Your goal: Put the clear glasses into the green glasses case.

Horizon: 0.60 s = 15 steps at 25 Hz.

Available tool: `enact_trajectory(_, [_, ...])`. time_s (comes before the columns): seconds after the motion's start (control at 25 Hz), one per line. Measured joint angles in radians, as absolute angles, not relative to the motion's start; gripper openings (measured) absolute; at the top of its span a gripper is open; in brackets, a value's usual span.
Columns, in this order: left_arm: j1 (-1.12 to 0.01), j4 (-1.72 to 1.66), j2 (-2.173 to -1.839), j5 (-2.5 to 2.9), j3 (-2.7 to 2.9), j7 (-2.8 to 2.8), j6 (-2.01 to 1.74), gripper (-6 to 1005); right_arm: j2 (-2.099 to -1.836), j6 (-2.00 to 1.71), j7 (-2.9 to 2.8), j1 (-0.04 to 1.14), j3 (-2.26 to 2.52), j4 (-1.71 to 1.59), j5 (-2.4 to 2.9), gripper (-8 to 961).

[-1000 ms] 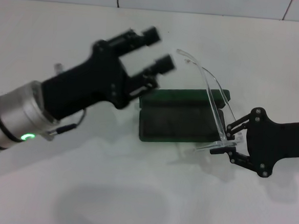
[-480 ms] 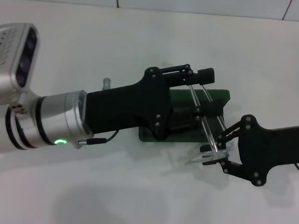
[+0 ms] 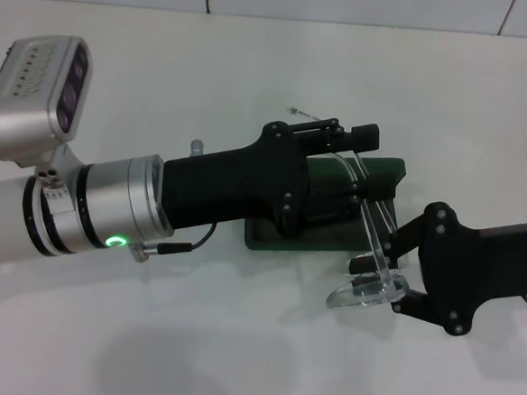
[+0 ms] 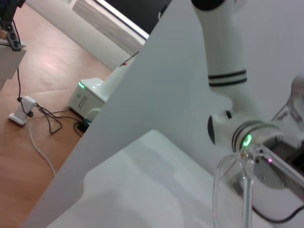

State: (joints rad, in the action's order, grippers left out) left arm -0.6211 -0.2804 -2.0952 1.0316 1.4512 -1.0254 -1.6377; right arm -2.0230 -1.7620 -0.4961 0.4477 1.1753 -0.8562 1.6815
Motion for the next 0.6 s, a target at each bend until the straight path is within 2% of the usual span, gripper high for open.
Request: enact_trajectory(0.6, [-0.629,-0.28,-2.094,1.094,1.464,-1.091,-1.629,571,-2.02,-1.773,-0.452,0.431,1.17,-0.853,1.634,118])
